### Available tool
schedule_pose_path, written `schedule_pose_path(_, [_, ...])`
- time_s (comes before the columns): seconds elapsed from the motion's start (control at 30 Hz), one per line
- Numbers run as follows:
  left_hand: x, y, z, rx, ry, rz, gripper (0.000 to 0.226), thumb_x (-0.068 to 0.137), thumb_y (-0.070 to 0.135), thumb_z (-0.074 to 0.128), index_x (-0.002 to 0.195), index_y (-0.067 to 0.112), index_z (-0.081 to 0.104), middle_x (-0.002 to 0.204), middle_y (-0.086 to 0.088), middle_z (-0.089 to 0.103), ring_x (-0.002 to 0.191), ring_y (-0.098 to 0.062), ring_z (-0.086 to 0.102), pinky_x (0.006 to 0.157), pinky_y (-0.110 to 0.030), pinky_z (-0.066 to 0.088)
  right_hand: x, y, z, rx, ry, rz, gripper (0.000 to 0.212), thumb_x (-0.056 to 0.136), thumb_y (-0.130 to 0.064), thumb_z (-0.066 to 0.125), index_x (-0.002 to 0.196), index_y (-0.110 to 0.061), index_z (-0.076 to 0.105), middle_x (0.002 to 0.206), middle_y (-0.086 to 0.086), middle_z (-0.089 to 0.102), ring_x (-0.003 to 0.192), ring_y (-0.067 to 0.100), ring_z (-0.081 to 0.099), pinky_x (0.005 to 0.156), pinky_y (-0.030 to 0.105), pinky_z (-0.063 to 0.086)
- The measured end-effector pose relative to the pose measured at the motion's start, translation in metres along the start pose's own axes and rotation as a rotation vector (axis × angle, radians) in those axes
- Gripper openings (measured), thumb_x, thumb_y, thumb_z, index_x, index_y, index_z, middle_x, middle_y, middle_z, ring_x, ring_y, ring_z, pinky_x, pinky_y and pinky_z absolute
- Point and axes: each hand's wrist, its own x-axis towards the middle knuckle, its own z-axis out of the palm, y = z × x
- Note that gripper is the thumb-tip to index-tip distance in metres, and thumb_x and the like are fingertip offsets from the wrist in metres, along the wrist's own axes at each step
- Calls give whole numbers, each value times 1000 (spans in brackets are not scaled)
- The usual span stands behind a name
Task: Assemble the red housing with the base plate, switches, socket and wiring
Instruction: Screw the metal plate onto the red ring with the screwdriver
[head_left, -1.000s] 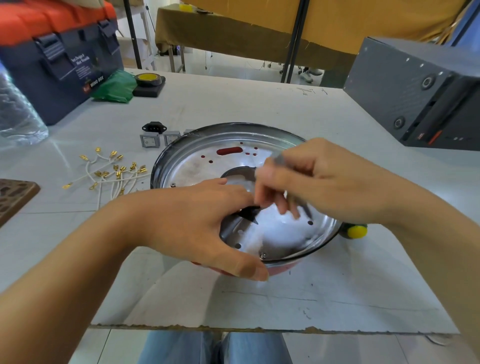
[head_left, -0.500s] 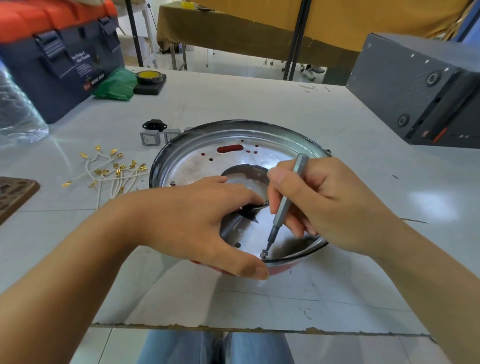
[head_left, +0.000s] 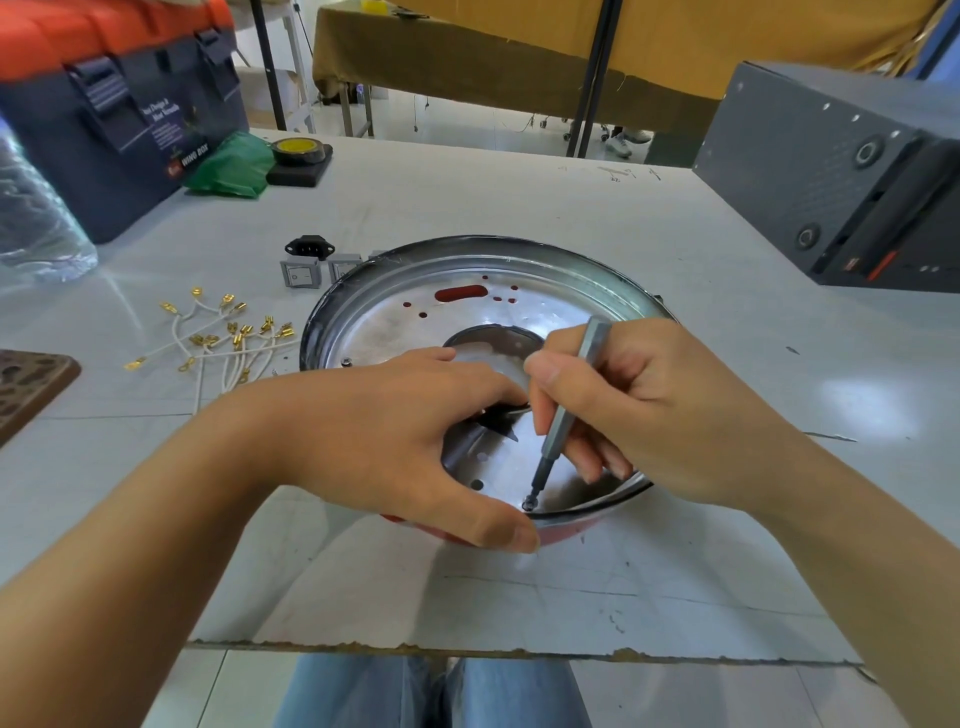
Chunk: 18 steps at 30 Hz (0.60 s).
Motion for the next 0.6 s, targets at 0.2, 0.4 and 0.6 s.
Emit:
schedule_pose_path(0.2, [0,0,0,4,1,5,67,60,76,51,118,43,46,115,18,52,115,-11,42,96,-33,41,-1,0,-3,-28,-43,15,32,92,-33,46,67,-21,61,45,0,56,38,6,47,44,17,41])
schedule_pose_path(0.4, [-2,0,0,23,16,-19,61,58,78,50,108,45,44,106,17,49,110,-9,42,93,-32,42,4,-11,-16,-152,-221,39,24,89,-37,49,76,-23,63,56,-8,55,51,3,49,51,12,39])
schedule_pose_path(0.6, [-1,0,0,23,17,-29,70,57,79,49,118,46,43,116,20,49,119,-9,40,98,-33,41,11,-32,-32,-225,-332,9,6,81,-27,67,80,-24,61,69,-4,68,57,5,63,55,17,51])
